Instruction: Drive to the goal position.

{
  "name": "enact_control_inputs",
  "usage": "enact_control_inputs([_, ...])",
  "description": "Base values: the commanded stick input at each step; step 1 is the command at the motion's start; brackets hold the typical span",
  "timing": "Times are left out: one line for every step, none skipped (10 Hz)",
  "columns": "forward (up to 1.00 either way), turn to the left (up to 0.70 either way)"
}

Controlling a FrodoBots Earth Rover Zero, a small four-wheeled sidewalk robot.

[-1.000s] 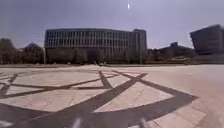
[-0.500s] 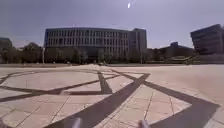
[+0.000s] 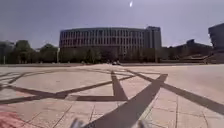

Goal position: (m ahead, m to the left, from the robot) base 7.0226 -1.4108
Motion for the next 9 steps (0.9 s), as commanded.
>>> enact_control_inputs([1.0, 0.0])
enact_control_inputs([1.0, 0.0])
enact_control_inputs([1.0, 0.0])
enact_control_inputs([1.0, 0.0])
enact_control_inputs([1.0, 0.0])
enact_control_inputs([1.0, 0.0])
enact_control_inputs([1.0, 0.0])
enact_control_inputs([1.0, 0.0])
enact_control_inputs([1.0, 0.0])
